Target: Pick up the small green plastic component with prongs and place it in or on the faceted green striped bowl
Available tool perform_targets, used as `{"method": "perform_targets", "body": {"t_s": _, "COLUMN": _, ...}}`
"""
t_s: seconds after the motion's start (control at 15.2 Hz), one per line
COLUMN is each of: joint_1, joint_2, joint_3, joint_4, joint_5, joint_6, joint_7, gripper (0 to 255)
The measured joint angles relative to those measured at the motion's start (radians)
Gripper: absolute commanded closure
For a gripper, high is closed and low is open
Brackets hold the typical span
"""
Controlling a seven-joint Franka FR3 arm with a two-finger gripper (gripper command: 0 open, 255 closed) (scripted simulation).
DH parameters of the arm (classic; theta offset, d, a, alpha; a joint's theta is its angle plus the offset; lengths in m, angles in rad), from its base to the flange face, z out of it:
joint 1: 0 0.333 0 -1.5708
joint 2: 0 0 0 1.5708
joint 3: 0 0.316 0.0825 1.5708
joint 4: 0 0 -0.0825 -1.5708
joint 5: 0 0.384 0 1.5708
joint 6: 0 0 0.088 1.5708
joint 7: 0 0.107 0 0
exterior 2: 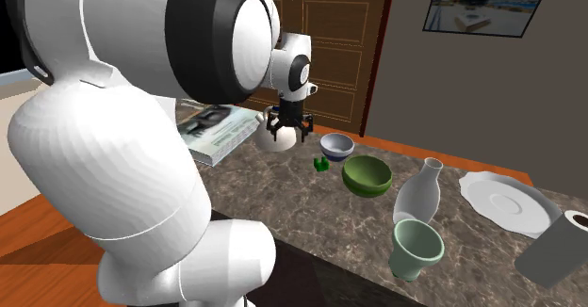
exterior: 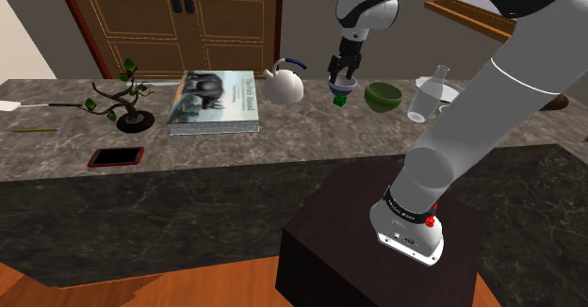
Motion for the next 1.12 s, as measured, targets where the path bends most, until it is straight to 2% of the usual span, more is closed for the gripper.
{"method": "perform_targets", "body": {"t_s": 0.26, "joint_1": -0.025, "joint_2": 0.152, "joint_3": -0.047, "joint_4": 0.079, "joint_5": 0.071, "joint_6": 0.059, "joint_7": -0.094, "gripper": 0}}
{"method": "perform_targets", "body": {"t_s": 0.59, "joint_1": -0.072, "joint_2": 0.324, "joint_3": -0.066, "joint_4": 0.172, "joint_5": 0.171, "joint_6": 0.116, "joint_7": -0.194, "gripper": 0}}
{"method": "perform_targets", "body": {"t_s": 0.92, "joint_1": -0.157, "joint_2": 0.511, "joint_3": -0.059, "joint_4": 0.324, "joint_5": 0.275, "joint_6": 0.126, "joint_7": -0.292, "gripper": 0}}
{"method": "perform_targets", "body": {"t_s": 1.12, "joint_1": -0.177, "joint_2": 0.547, "joint_3": -0.052, "joint_4": 0.353, "joint_5": 0.303, "joint_6": 0.113, "joint_7": -0.309, "gripper": 0}}
